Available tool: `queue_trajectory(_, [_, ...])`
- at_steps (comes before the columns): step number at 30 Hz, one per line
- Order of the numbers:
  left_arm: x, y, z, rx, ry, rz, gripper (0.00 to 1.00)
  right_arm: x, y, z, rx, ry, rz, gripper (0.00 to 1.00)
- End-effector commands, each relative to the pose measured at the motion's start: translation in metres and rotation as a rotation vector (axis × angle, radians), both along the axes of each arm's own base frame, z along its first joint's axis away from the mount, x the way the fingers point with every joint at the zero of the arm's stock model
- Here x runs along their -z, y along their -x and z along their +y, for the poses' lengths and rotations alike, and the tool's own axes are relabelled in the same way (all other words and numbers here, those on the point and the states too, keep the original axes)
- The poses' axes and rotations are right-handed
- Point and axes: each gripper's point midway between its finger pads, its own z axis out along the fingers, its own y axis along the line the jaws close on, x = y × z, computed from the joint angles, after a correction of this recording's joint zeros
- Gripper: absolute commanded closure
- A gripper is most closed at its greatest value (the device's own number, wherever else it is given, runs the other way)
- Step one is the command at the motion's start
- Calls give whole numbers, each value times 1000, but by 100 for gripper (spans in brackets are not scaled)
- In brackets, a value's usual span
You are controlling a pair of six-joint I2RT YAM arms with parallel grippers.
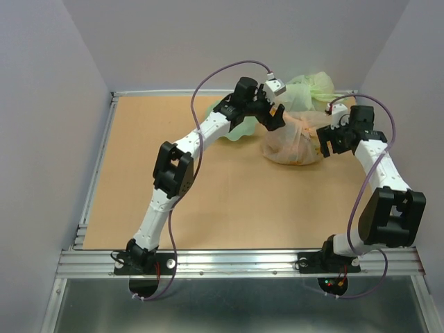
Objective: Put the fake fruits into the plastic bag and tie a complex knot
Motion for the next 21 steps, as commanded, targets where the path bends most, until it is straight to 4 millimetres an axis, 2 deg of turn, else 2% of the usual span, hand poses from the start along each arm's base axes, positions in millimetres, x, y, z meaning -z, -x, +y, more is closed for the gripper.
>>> queue_trajectory(1, [-107,-9,45,-99,144,-115,2,-51,-9,12,-10,-72,-132,6])
queue_trajectory(2, [-129,-2,60,-121,167,-117,1,-69,-11,16,-21,-90,-167,1])
queue_trajectory(5, [-155,1,99,-177,218,-53,1,-102,-5,27,-13,-153,-207,0])
queue_trajectory(6, [-167,5,130,-196,244,-11,1,-123,-7,34,-37,-186,-243,0])
queue_trajectory(8, [-173,10,162,-235,248,9,1,-134,3,48,-45,-270,-219,0])
queue_trajectory(9, [-173,15,192,-282,210,7,1,-141,7,59,-71,-326,-207,0])
queue_trajectory(10, [-181,22,211,-301,180,-22,1,-143,11,72,-90,-404,-184,0])
queue_trajectory(11, [-176,25,224,-320,133,-21,1,-142,13,73,-76,-419,-168,0])
queue_trajectory(12, [-161,25,251,-386,56,13,1,-140,17,83,-85,-488,-133,0])
queue_trajectory(14, [-151,35,279,-456,-10,39,1,-132,21,96,-114,-567,-83,0])
queue_trajectory(15, [-139,36,303,-524,-64,54,1,-124,22,104,-116,-586,-51,0])
queue_trajectory(17, [-127,51,328,-608,-106,58,1,-98,27,115,-113,-560,17,0])
queue_trajectory(18, [-119,53,343,-674,-147,45,1,-92,30,133,-161,-541,24,0])
queue_trajectory(19, [-112,59,351,-694,-176,38,1,-85,32,139,-168,-529,29,0])
queue_trajectory(20, [-95,74,359,-695,-224,34,1,-63,43,146,-156,-513,70,0])
queue_trajectory(21, [-85,80,365,-696,-261,19,1,-59,46,163,-196,-509,66,0])
